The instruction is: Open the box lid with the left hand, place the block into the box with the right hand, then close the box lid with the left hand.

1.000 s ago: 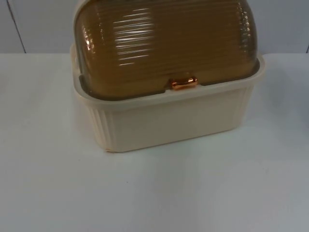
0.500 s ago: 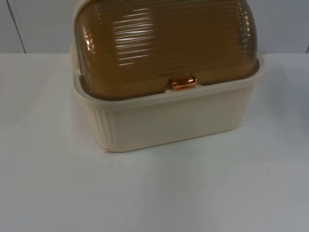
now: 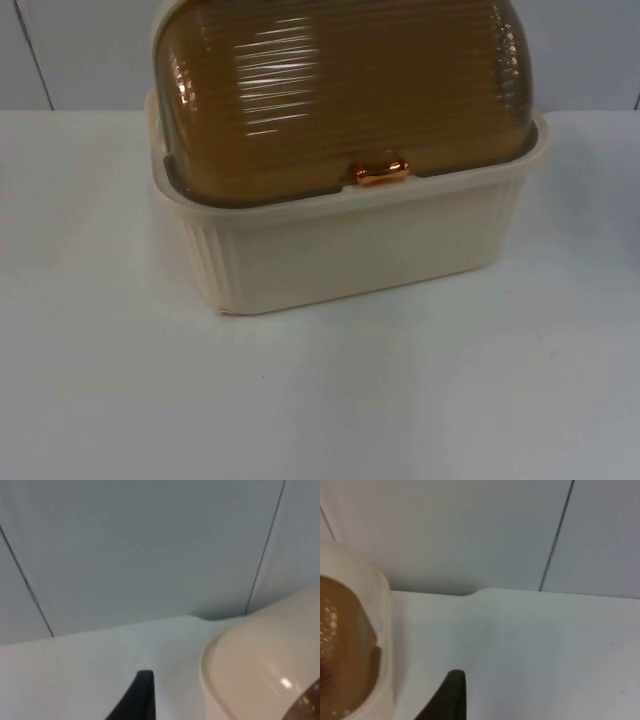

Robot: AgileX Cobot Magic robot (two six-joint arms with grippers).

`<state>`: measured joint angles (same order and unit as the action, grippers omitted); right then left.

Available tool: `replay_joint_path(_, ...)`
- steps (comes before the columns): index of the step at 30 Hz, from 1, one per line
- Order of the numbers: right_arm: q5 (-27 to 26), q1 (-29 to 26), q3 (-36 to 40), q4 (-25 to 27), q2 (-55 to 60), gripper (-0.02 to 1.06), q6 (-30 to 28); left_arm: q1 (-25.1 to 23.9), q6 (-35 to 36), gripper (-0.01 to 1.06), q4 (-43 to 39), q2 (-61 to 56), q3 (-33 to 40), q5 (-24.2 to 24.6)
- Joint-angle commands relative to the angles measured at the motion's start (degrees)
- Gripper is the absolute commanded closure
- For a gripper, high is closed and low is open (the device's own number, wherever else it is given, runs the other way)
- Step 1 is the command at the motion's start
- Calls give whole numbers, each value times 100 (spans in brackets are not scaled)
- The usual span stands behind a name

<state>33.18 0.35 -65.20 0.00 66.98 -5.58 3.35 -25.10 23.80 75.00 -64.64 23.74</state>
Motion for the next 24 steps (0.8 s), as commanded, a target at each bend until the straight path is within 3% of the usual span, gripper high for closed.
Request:
replay_joint_path(1,-119,24,145,-173,71,0,25,-12,-12,1,-139,-18,41,125)
replay_joint_path(8,-686,24,648,-237,23,0,192,-12,57,1,-467,-370,41,387)
replay_joint_path(11,-466,24,675,-247,-313,0,192,-12,489,1,-738,-1067,41,633)
replay_joint_path(15,-176,24,675,-247,-1039,0,344,-12,504,1,-900,-1907,41,803)
replay_joint_path(20,50,24,675,-236,-2232,0,558,-12,614,1,-974,-3079,41,1484)
replay_joint_path(24,267,24,675,-165,-3035,0,558,-12,614,1,-974,-3756,41,1648)
